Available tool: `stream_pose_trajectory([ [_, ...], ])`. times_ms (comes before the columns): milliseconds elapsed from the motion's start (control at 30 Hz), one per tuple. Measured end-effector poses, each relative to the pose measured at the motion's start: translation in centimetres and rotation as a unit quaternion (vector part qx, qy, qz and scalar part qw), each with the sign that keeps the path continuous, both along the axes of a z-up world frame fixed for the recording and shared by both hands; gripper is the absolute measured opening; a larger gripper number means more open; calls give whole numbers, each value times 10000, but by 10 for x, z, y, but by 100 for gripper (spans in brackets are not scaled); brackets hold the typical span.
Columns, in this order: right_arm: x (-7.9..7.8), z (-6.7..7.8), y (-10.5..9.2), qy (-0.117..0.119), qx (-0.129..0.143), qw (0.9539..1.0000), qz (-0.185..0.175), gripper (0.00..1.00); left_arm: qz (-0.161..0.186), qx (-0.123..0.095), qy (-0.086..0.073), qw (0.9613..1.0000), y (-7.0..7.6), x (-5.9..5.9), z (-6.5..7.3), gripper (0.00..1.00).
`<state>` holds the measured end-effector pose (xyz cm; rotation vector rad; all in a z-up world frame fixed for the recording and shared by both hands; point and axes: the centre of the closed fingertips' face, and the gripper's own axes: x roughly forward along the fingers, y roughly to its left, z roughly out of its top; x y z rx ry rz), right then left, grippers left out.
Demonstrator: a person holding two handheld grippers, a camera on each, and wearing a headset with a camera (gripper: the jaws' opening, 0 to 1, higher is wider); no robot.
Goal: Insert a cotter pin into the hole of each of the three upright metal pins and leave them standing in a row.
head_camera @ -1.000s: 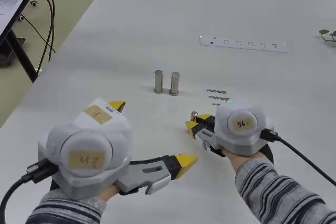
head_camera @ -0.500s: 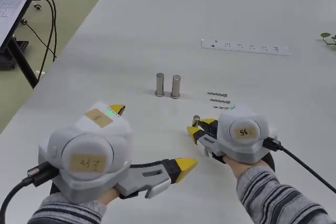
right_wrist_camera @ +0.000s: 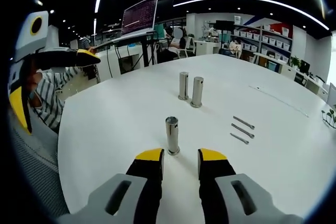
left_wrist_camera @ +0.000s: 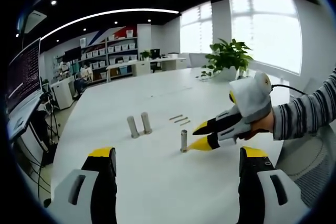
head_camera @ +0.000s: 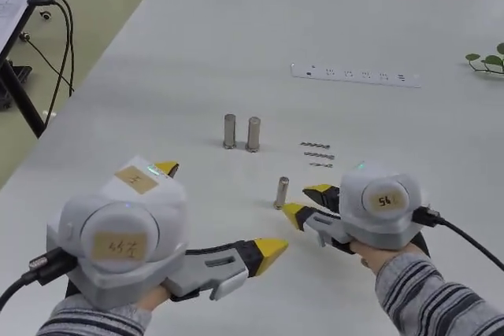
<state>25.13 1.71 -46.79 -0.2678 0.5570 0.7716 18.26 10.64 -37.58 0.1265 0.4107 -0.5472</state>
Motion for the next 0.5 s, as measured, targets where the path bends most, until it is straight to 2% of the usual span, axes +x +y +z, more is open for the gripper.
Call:
stream_pose_trajectory([
  [200,6,-3,-16,203,-148,9997,37,21,-20,-6,-14,10000,-1,0,0,97],
  [333,15,-2,-25,327,-423,9983,250,21,-24,15,8,10000,-1,0,-1,97],
  [400,22,0,-27,332,-439,9982,259,20,-12,14,34,10000,-1,0,-2,97],
  [500,30,1,-32,456,-606,9964,384,20,-5,23,46,10000,-1,0,-4,97],
])
